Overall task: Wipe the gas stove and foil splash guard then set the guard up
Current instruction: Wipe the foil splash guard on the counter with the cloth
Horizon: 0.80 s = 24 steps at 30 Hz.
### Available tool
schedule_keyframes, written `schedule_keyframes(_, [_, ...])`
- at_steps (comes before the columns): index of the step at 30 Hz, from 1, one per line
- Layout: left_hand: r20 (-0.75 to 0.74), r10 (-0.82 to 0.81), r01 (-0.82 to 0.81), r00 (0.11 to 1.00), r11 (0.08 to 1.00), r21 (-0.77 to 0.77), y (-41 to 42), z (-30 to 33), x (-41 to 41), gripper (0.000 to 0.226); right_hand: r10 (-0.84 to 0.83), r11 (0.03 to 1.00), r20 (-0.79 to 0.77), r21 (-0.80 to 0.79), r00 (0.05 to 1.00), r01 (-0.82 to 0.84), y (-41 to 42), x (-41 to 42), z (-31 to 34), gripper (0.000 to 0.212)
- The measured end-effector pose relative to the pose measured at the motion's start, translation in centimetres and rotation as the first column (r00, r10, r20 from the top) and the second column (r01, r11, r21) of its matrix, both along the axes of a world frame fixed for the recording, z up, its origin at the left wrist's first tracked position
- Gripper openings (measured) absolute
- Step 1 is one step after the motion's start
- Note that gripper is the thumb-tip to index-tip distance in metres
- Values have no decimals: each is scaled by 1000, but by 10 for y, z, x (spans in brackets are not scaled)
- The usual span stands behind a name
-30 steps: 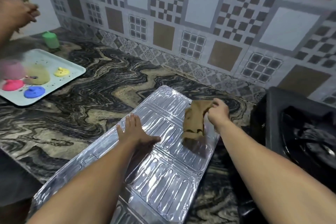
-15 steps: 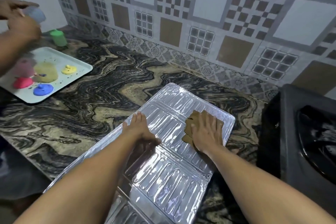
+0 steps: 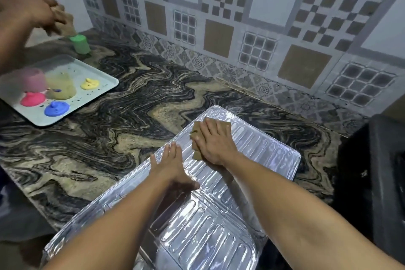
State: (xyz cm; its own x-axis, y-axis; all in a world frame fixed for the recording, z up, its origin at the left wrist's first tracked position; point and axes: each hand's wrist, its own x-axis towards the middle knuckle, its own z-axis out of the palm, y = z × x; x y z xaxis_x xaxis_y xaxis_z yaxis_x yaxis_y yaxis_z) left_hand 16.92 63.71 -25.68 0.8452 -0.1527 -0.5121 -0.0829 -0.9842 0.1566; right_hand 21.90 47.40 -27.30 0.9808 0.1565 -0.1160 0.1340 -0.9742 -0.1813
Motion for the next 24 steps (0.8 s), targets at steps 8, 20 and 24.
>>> schedule_keyframes(8, [10,11,-11,1000,1000,3,1,1,-1,134,-314,949,-35,-3,949,314,-39,5,0,71])
schedule_keyframes(20, [28,23,-23,999,1000,2,-1,2,-3,134,-696,715,-123,-27,707,699,-79,-94,4,73])
schedule_keyframes(24, [35,28,-27,999,1000,-15,0,2,-4,134,-597,796,-224,-52,770,602,-59,-117,11,84])
